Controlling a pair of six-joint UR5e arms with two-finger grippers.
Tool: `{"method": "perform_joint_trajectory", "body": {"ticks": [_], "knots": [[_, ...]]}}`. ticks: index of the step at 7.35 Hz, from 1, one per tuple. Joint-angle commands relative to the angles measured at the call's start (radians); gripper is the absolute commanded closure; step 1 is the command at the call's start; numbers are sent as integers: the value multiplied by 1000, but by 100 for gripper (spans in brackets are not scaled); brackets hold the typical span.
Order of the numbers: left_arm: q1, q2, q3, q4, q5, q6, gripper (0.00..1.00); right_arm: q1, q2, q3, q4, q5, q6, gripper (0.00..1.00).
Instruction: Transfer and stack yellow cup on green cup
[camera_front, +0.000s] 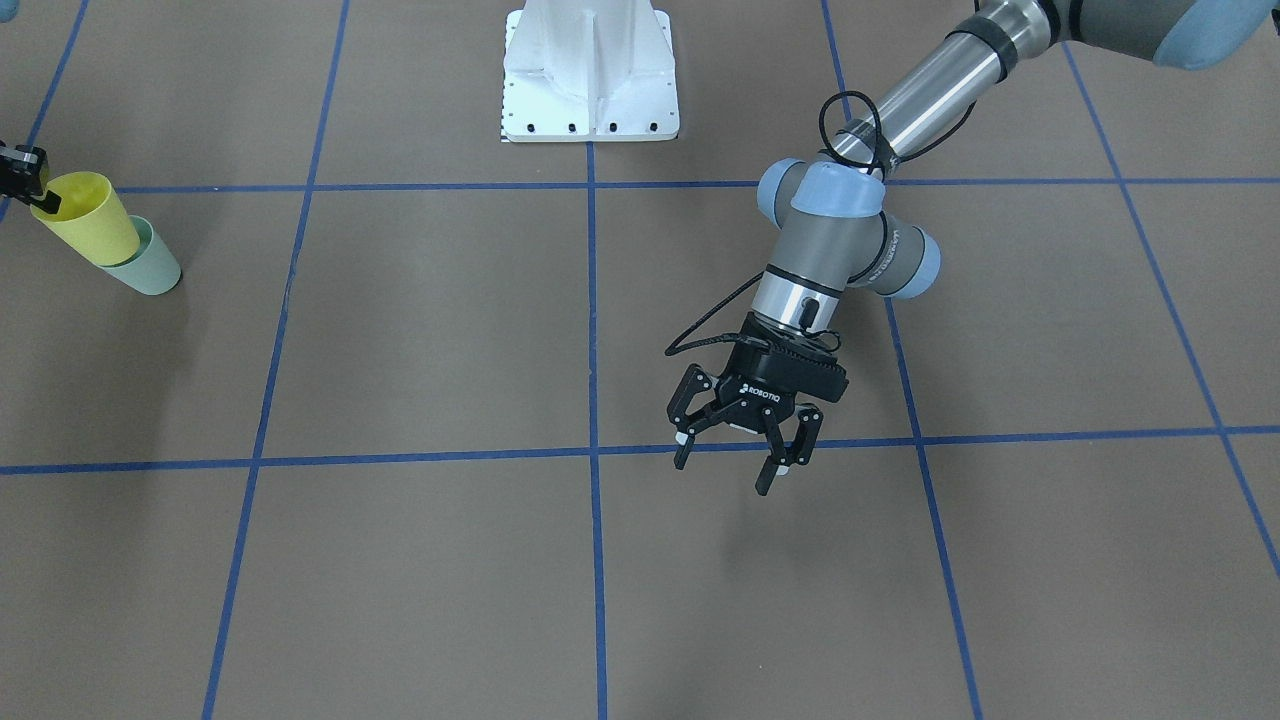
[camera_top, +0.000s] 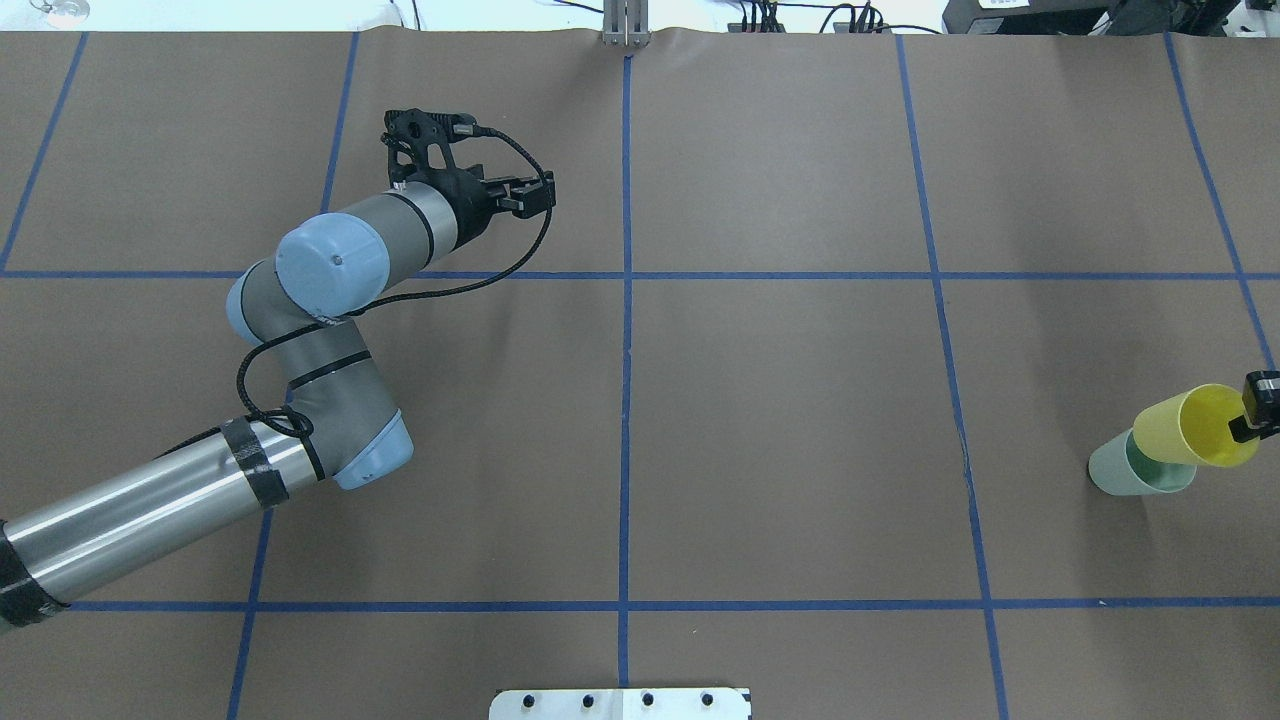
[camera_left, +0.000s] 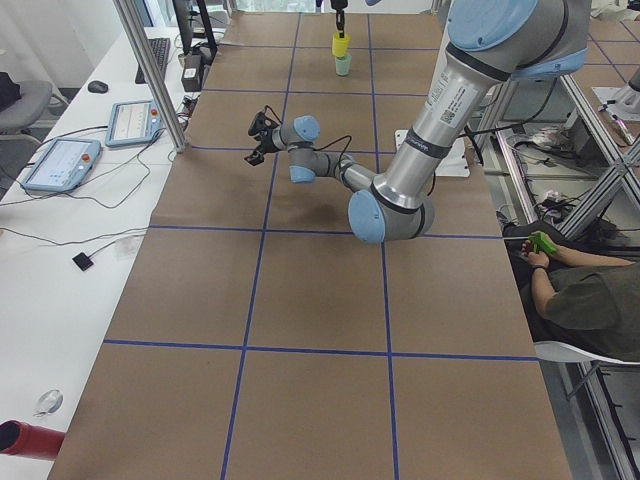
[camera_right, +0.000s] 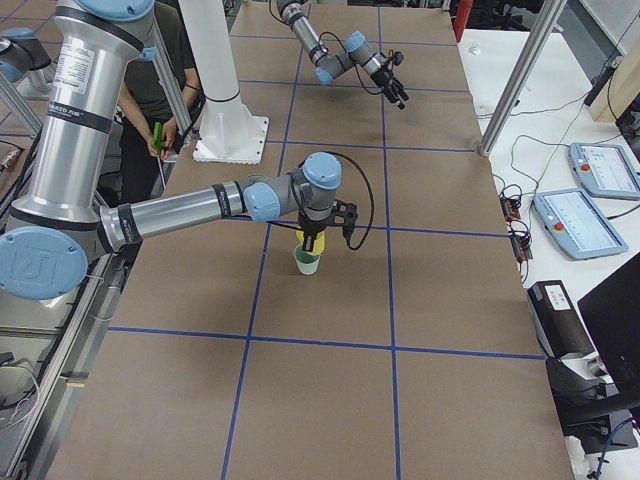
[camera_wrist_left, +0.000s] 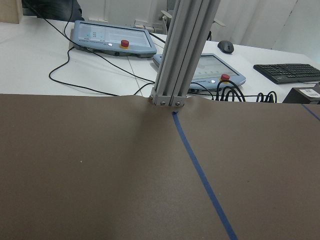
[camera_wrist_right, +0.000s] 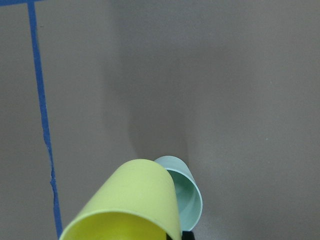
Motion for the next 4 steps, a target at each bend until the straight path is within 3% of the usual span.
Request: {"method": "perform_joint_trajectory", "body": {"ticks": [1,4], "knots": [[3,2,1,0,1,-1,1,-8,-13,-4,0,2,-4,100],[4,2,1,0,1,-1,1,-21,-9,-15,0,8,-4,100]]}}
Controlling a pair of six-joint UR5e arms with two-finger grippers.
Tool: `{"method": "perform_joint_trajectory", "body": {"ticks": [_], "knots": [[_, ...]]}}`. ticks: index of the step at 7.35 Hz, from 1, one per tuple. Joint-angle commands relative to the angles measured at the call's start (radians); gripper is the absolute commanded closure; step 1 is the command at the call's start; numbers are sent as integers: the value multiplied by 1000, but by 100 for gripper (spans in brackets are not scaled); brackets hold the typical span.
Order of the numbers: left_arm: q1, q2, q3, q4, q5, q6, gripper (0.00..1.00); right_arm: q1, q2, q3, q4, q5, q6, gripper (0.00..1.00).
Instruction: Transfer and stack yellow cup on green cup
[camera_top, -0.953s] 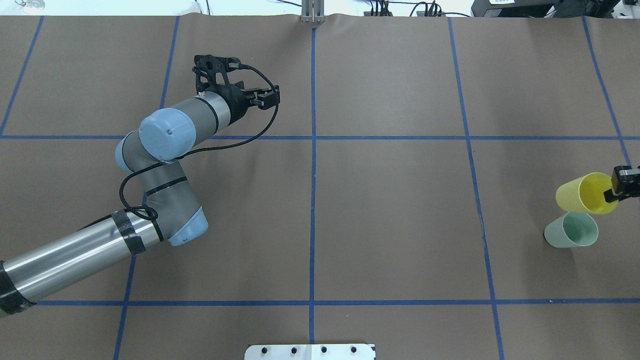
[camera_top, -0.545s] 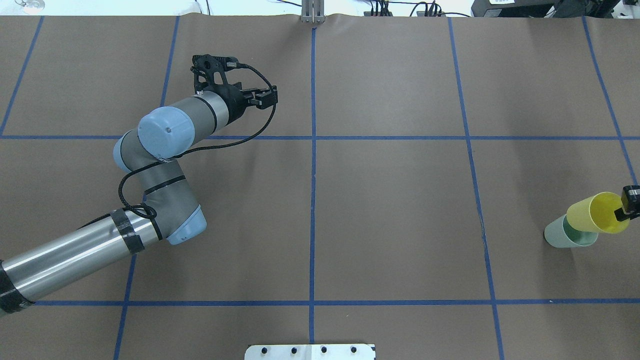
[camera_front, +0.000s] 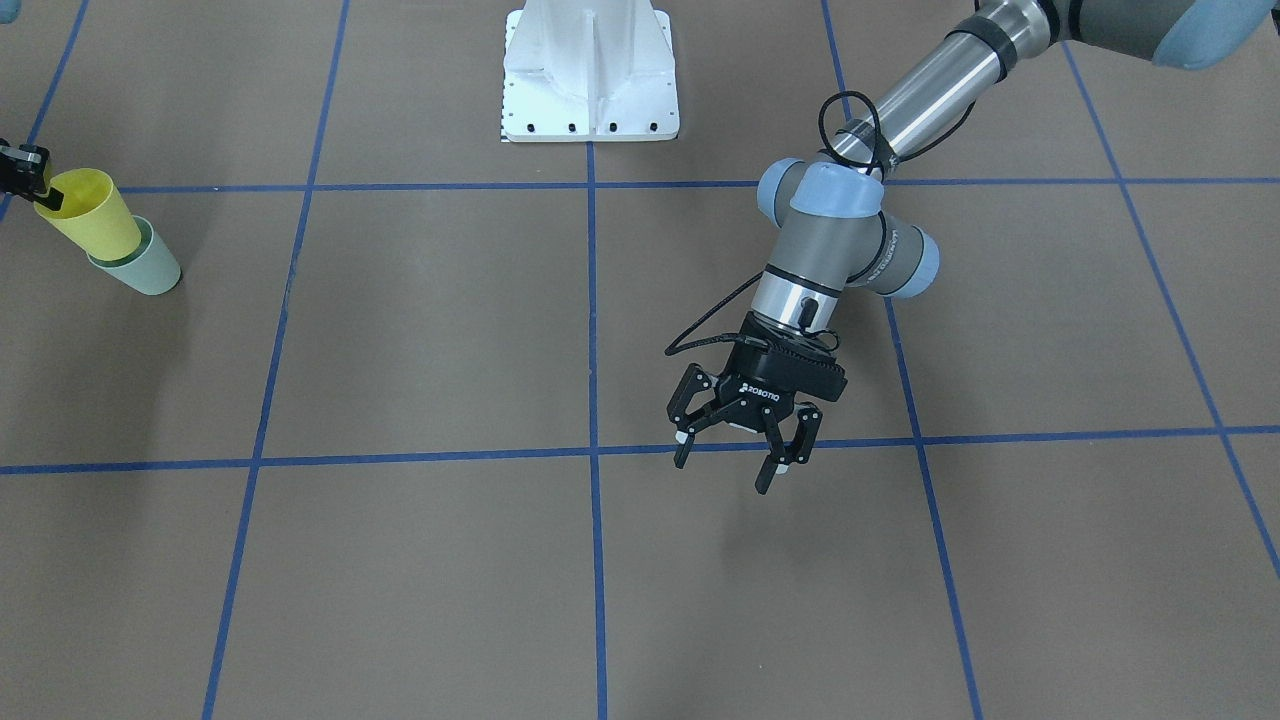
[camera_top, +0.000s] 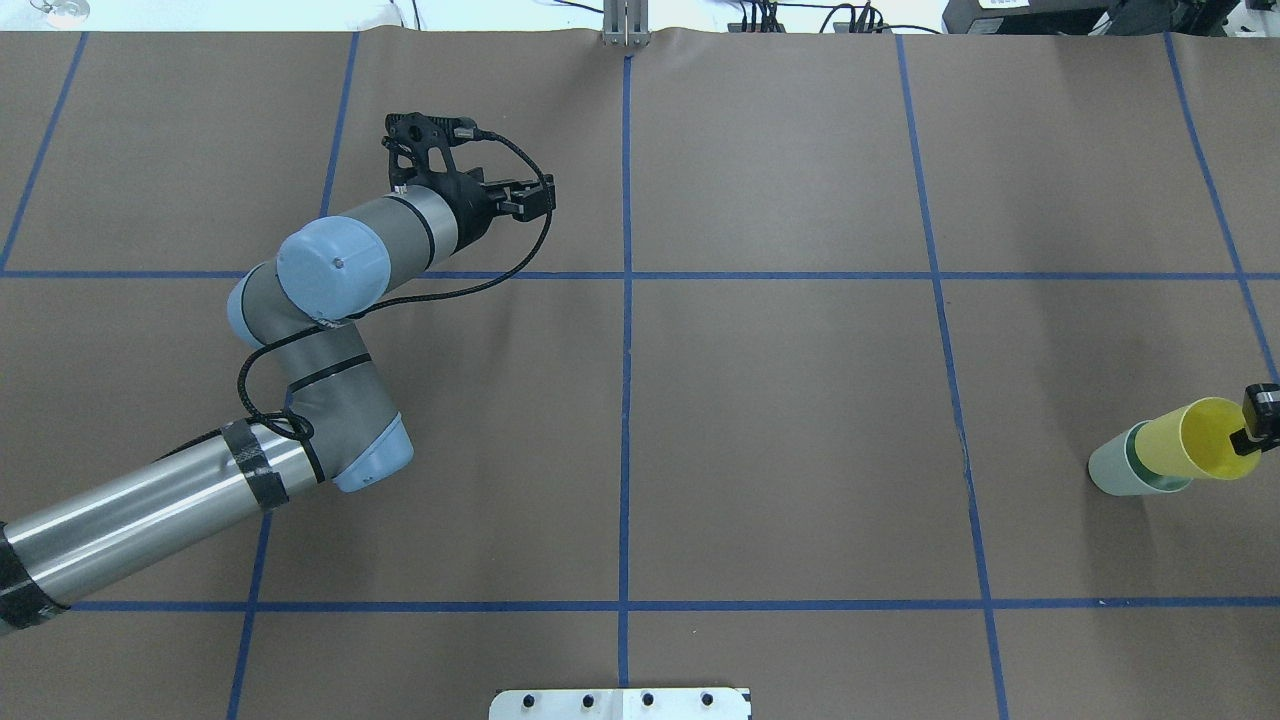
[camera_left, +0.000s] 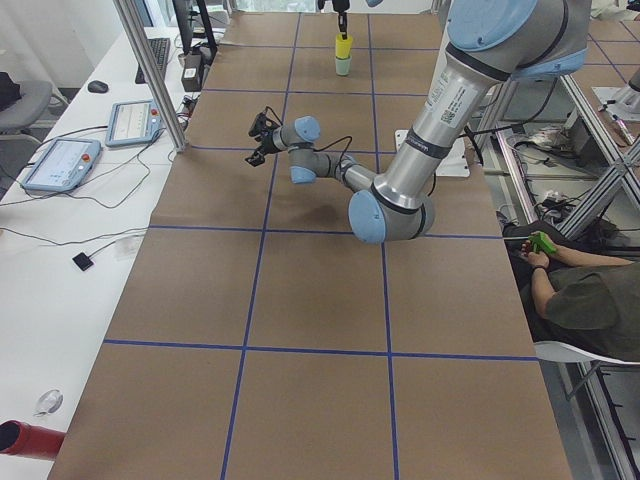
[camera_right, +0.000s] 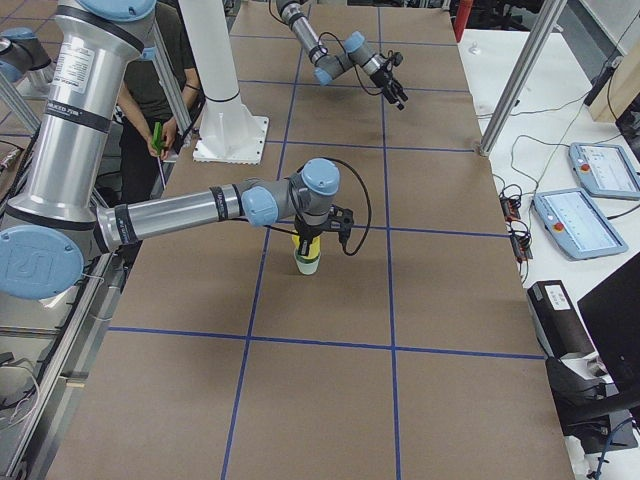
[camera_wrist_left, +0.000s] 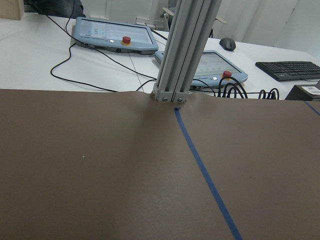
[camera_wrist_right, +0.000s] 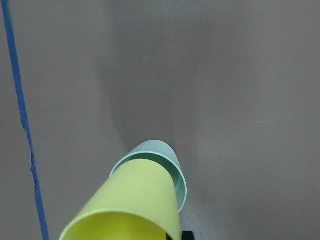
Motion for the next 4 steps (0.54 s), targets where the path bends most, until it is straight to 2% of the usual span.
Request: {"method": "perform_joint_trajectory", "body": {"ticks": [1,2,4], "knots": [[-1,0,0,-2,-1,0,1,-8,2,-4,0,1,0,68],[0,0,0,0,-1,-8,1,-6,-2,-4,0,1,1,1],[-36,2,-2,50,-13,-9,1,-3,2,5,3,0,1,0]]}}
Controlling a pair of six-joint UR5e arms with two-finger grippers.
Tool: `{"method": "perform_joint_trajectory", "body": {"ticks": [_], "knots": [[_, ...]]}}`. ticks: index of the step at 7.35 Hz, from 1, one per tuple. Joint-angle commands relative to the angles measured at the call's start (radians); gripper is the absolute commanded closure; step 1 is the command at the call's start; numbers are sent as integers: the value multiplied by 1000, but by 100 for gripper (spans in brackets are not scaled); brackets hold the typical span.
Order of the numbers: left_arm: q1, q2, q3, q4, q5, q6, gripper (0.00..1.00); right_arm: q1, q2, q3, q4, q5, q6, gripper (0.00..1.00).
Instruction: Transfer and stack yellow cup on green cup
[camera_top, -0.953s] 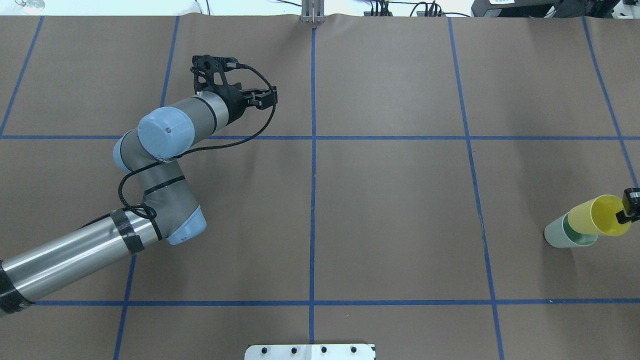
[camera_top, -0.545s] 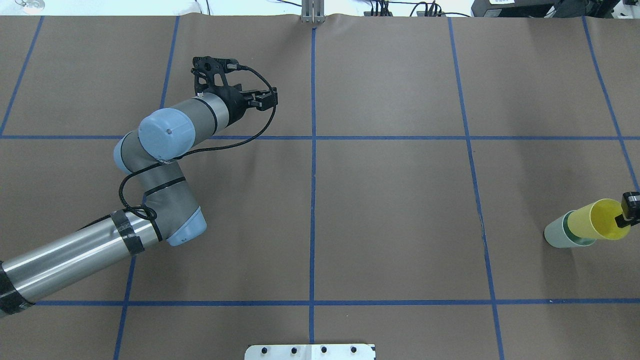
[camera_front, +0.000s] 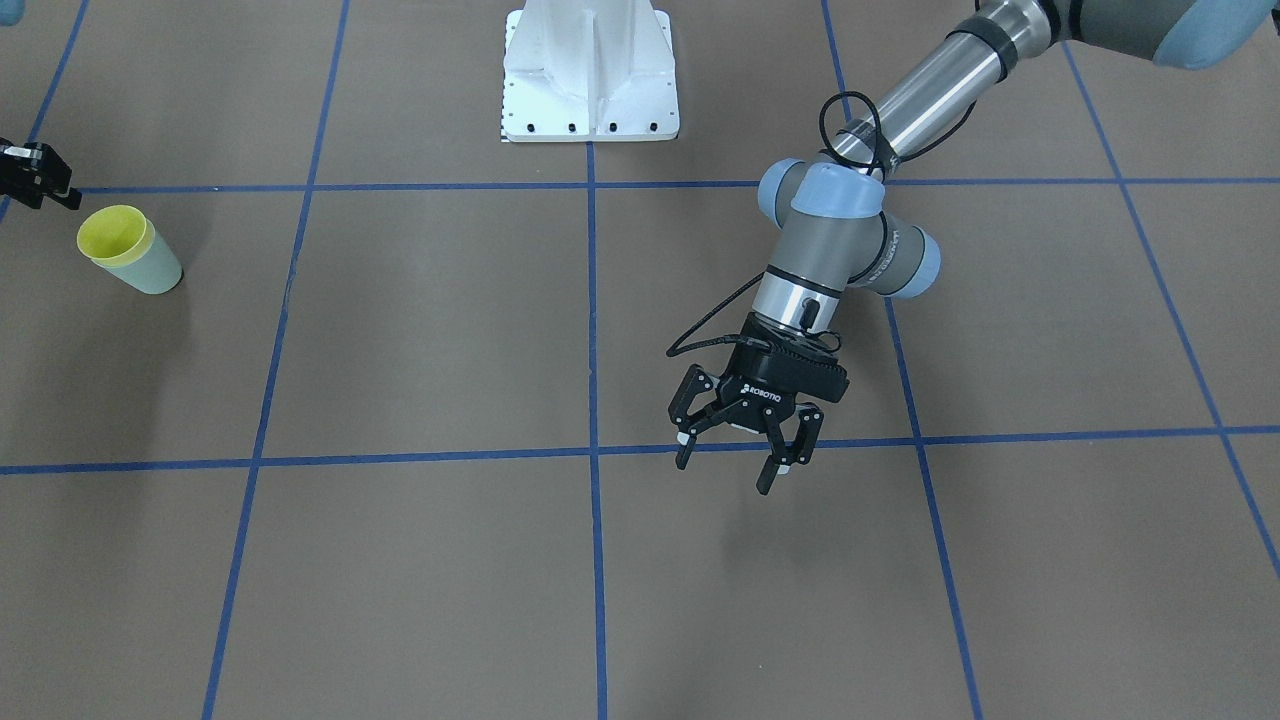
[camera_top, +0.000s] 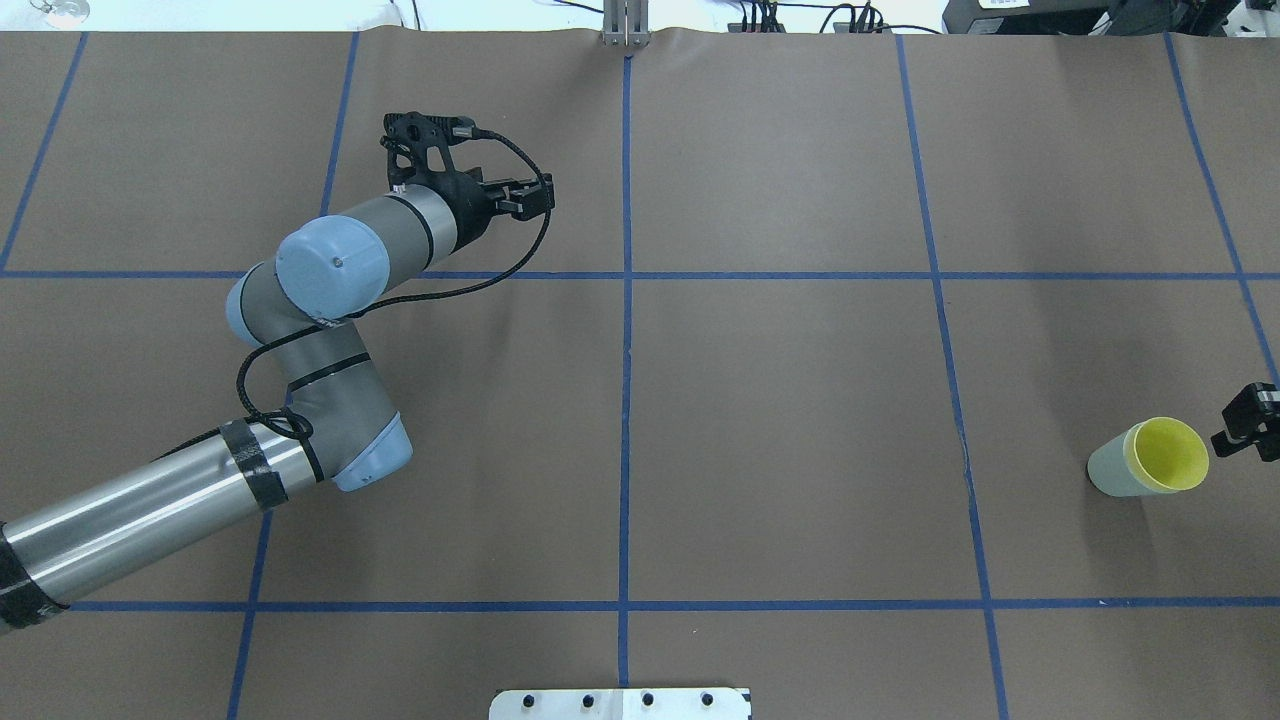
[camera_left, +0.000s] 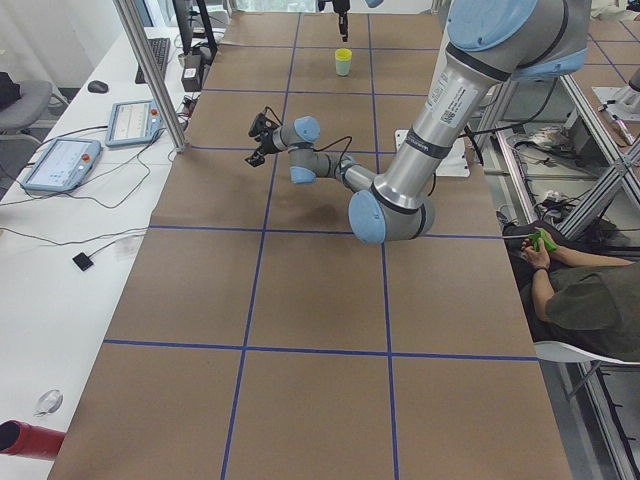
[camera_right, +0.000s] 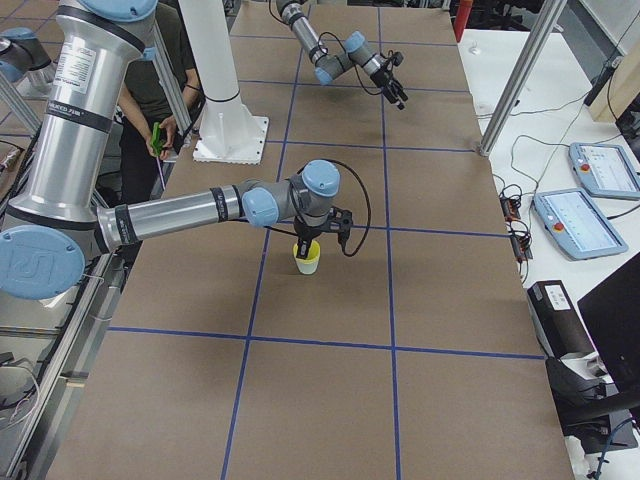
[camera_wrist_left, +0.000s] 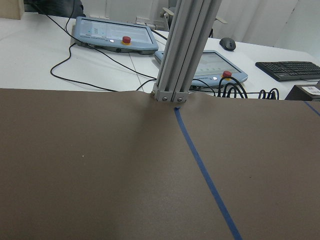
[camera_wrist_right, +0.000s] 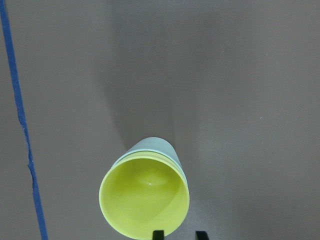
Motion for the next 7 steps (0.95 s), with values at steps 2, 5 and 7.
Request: {"method": "perform_joint_trajectory", "body": {"ticks": [2,5,7], "knots": [[-170,8,-6,264,-220,16,1,50,52,-35,53,-60,-1,0],[-343,65,-43,611,-347,355,1,189,303,-265,81,-88,-44,0],[-512,109,-70,806,-644,601,1,246,388,-357,68,-80,-134,0]]}}
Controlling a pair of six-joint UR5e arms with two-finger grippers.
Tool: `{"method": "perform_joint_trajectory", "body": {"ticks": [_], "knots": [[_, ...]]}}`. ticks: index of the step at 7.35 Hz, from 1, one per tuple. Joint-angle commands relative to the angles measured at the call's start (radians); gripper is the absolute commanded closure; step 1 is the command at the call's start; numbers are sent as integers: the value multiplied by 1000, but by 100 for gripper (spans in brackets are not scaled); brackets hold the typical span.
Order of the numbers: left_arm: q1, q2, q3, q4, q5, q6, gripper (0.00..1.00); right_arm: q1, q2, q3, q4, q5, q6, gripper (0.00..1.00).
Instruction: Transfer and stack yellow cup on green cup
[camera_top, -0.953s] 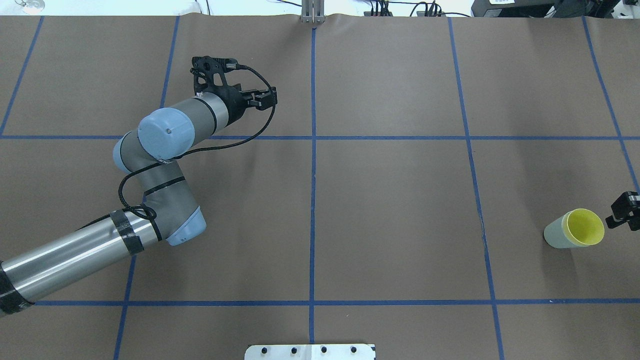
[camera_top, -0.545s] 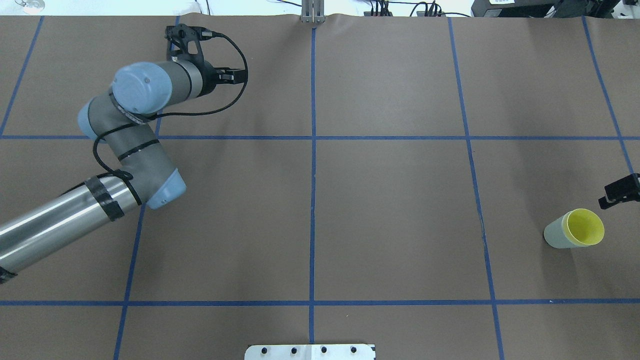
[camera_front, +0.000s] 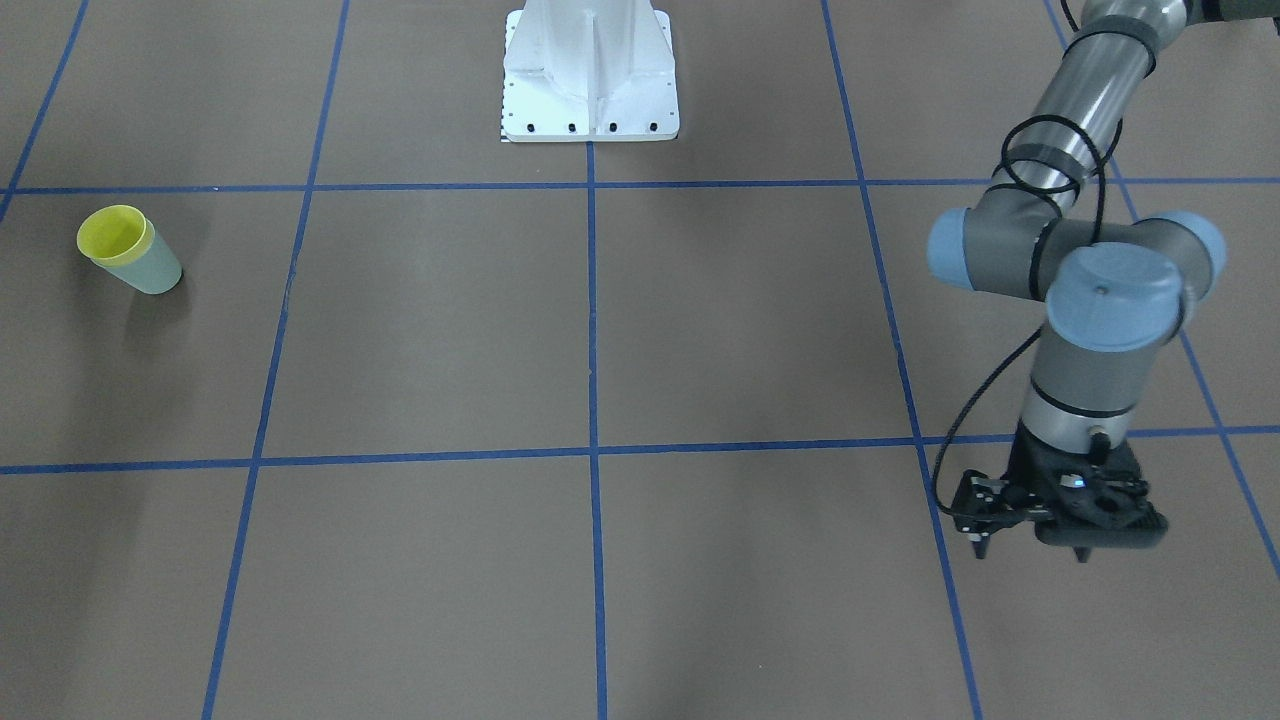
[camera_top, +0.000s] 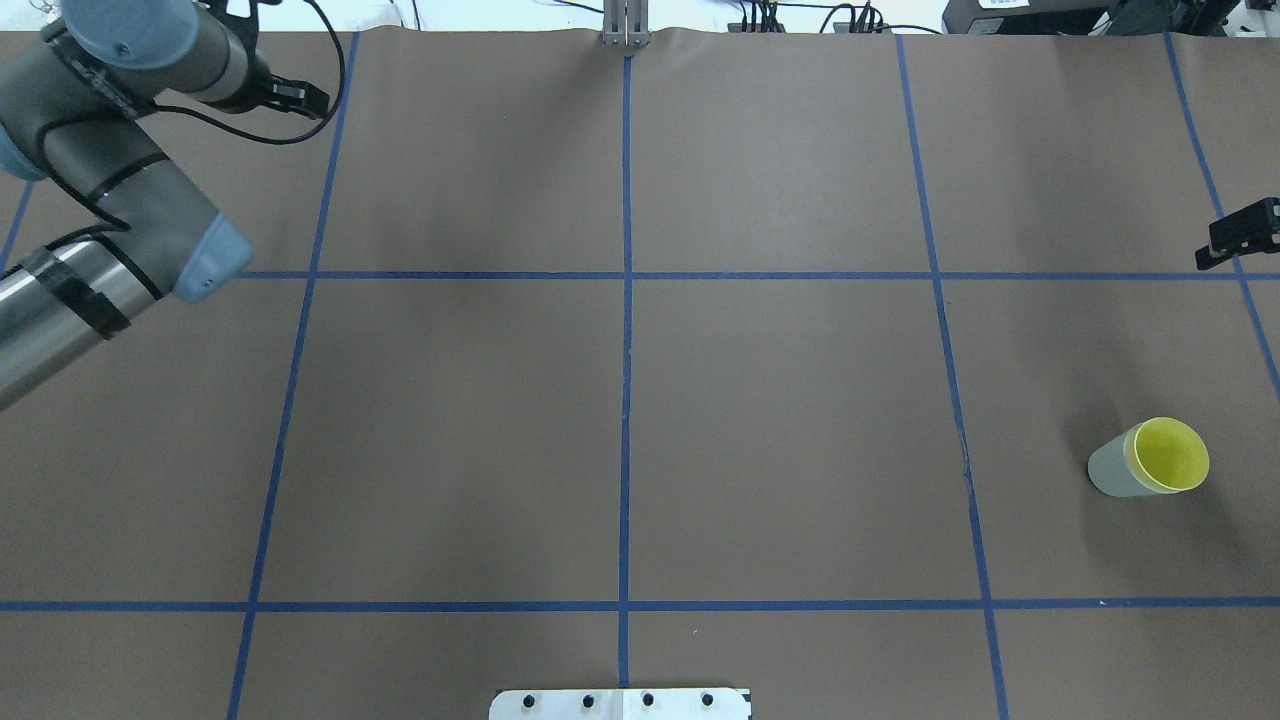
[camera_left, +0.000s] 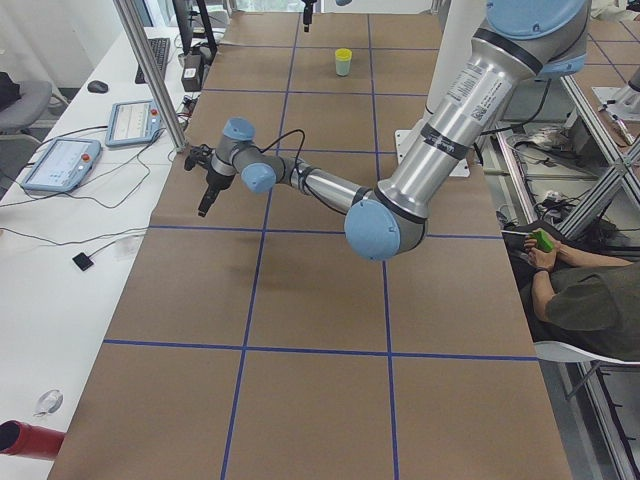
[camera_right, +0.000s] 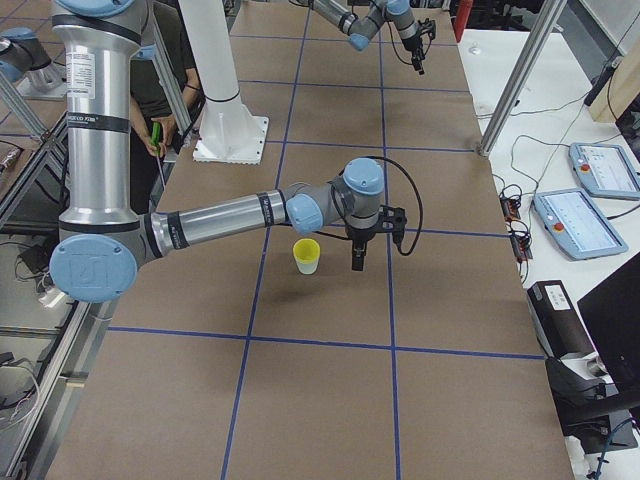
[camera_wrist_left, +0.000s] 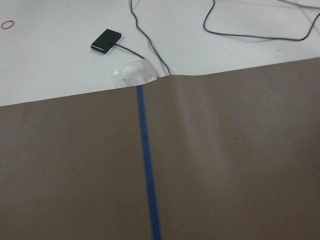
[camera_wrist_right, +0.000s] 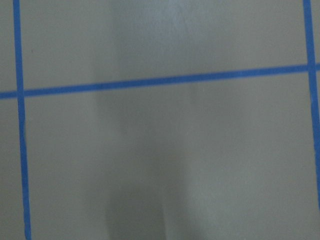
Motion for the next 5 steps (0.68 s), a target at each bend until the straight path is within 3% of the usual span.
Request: {"method": "perform_joint_trajectory", "body": {"ticks": [1,2,3,4,5], "knots": [[-200,82,-16,158,-346,274,1,49,63,-77,-7,4,-59,0],[-277,151,-22,195,-483,382,1,50,63,-86,-9,4,-76,0],[-361,232,-34,195,-698,389,0,61,63,-94,-9,11,-98,0],[-446,308,-65,162,-857,395,0,66,63,-103,-9,15,-101,0],[-462,430,-133,10,-742,427,0,67,61,-105,-9,15,-104,0]]}}
